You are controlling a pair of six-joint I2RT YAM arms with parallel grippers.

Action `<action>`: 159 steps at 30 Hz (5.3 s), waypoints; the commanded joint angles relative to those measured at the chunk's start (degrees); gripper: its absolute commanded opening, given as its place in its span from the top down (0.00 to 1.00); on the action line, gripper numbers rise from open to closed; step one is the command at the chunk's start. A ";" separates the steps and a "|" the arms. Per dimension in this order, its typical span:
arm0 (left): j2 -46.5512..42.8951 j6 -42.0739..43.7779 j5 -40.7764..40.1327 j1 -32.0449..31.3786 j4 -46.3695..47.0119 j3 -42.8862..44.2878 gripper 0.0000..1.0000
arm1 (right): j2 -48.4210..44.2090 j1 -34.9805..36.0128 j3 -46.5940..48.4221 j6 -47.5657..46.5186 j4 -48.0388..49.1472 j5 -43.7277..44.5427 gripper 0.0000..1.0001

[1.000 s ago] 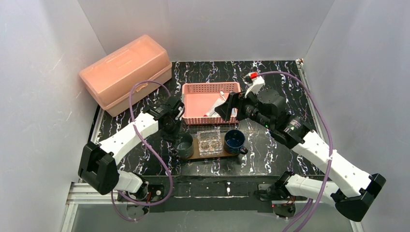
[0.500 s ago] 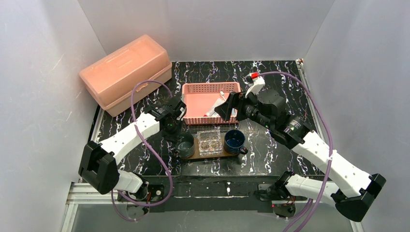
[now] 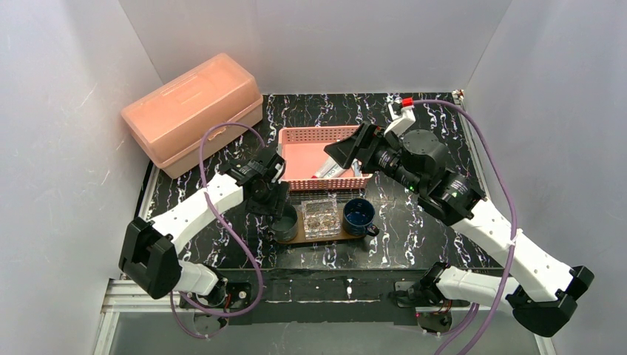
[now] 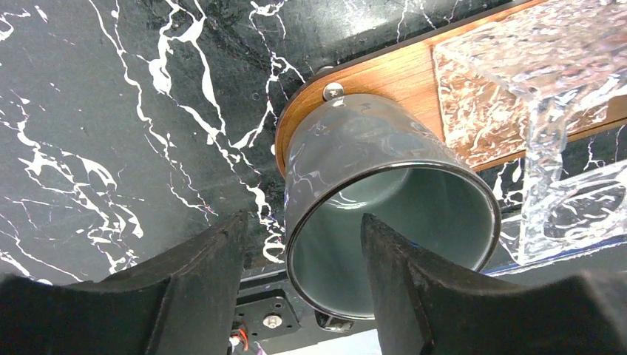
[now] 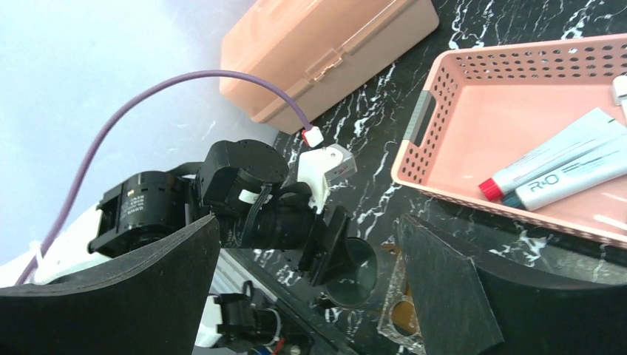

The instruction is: Prepare toiletry sets of a toothbrush and toothpaste on the tray

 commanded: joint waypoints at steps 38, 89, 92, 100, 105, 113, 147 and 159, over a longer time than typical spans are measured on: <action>-12.29 3.62 -3.49 -0.29 1.56 6.09 0.31 | 11.01 1.25 13.15 -13.37 -0.86 14.76 0.02; -25.03 3.99 -3.67 -0.29 11.42 -4.11 0.02 | 60.78 -12.37 32.28 -30.07 -23.65 4.98 0.21; -24.95 4.06 -3.58 -0.29 11.39 -4.16 0.02 | 62.22 -12.46 32.75 -30.77 -24.07 4.75 0.21; -24.65 4.16 -3.59 -0.23 11.33 -4.07 0.02 | 65.40 -12.55 32.63 -31.36 -24.48 4.83 0.27; -24.51 4.25 -3.71 -0.29 11.33 -4.05 0.02 | 66.59 -12.63 32.64 -31.69 -24.49 4.34 0.32; -24.21 4.25 -3.50 -0.29 11.31 -3.98 0.02 | 68.17 -12.63 31.60 -31.98 -24.90 4.00 0.35; -23.63 4.42 -3.95 -0.29 11.16 -3.80 0.02 | 67.02 -10.61 41.84 -25.87 -21.82 -0.92 0.36; -22.68 5.05 -4.23 -0.24 11.31 -3.84 0.02 | 65.43 -10.61 40.18 -26.77 -24.59 4.63 0.25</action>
